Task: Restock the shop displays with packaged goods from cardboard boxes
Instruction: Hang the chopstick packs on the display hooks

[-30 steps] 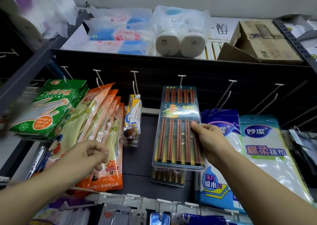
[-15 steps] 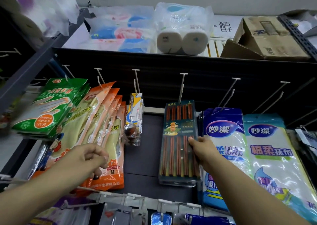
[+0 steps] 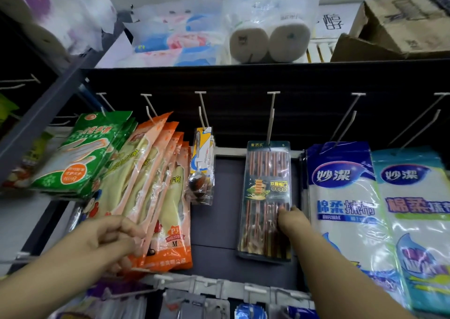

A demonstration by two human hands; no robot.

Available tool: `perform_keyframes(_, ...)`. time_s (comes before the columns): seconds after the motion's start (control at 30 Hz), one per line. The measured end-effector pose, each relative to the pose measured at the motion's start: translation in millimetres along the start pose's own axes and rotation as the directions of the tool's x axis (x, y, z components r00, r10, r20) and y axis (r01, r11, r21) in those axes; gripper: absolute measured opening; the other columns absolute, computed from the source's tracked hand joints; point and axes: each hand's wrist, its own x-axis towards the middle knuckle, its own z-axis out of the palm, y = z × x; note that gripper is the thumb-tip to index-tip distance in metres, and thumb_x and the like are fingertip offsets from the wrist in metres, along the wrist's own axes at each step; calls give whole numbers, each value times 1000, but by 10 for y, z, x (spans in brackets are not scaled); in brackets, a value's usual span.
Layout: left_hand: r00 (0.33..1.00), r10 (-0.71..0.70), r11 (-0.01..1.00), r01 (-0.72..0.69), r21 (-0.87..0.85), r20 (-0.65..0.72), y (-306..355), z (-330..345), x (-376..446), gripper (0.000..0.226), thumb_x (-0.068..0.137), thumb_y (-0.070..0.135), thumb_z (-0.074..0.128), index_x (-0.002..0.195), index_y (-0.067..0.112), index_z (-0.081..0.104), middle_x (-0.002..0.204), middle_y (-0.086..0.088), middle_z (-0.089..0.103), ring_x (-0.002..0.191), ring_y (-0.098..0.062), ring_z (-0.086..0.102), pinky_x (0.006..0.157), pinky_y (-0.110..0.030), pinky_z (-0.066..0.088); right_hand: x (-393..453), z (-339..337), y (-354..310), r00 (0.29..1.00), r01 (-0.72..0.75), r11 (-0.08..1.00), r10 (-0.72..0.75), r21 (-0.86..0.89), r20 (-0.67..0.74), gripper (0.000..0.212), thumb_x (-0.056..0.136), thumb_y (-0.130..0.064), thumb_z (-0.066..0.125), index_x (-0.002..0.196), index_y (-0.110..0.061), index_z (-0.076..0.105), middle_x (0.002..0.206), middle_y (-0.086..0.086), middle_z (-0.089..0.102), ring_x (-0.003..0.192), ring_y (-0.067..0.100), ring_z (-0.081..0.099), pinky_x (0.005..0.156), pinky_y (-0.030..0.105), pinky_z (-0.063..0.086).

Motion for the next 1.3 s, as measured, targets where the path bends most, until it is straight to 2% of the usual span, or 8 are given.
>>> perform_keyframes(0.13,1000,-15,1000,14,-13,-23,40,71,-40,24,61,20,78,75,3,68,62,-20,67,44,-18,57,52,-30,42,-42,-74,18,1000,-29,994,27,-107,-14,33,92,-29,54,113,-3,58,113,17,58,90,27,58,78,34,50)
perform_keyframes(0.2,1000,-11,1000,11,27,-25,54,113,-30,6,83,-2,65,78,1,66,62,-17,67,45,-17,57,51,-30,43,-73,-111,27,999,13,986,-20,-168,-43,23,89,-25,59,100,-4,57,110,15,58,89,26,56,74,32,47)
perform_keyframes(0.43,999,30,999,-31,41,17,121,290,-6,13,89,-5,55,86,2,66,63,-7,69,47,-11,59,55,-29,45,-417,-304,-98,898,377,925,-379,-56,-224,45,84,-24,61,124,-7,48,119,14,55,101,30,58,84,41,52)
perform_keyframes(0.57,997,63,998,-63,13,39,172,366,-141,11,89,-5,55,87,0,64,61,-6,67,45,-6,57,47,-17,43,-905,-571,-127,868,472,879,-452,59,-206,47,88,-20,63,129,-9,44,115,7,56,85,16,56,70,28,44)
perform_keyframes(0.77,996,32,994,-23,-108,82,220,279,-555,11,89,-1,56,86,5,64,67,-10,68,50,-8,59,55,-24,47,-2031,-926,29,847,530,815,-522,232,-100,32,90,-22,61,120,-21,52,98,-1,61,74,2,56,59,11,45)
perform_keyframes(1.03,955,37,986,13,-166,293,-184,107,-1970,21,86,1,63,77,19,67,67,2,72,54,-6,62,53,-13,49,-3836,-1191,1022,933,350,878,-358,326,-38,16,88,-12,63,99,-23,60,82,-1,62,77,5,56,73,17,46)
perform_keyframes(1.17,893,-105,964,200,-177,438,-510,207,-2943,18,90,5,57,85,19,66,72,6,72,60,-4,63,57,-11,50,-4875,-1410,1788,991,130,966,-135,225,10,14,89,-10,62,100,-19,59,77,-3,60,70,0,56,68,11,44)
perform_keyframes(1.3,757,-344,882,463,-85,556,-853,500,-3976,18,93,6,54,86,19,64,73,3,71,63,-8,64,69,-30,53,-5848,-1755,2521,976,-216,971,215,97,24,11,90,-19,62,100,-23,60,81,4,61,72,8,58,66,20,47)
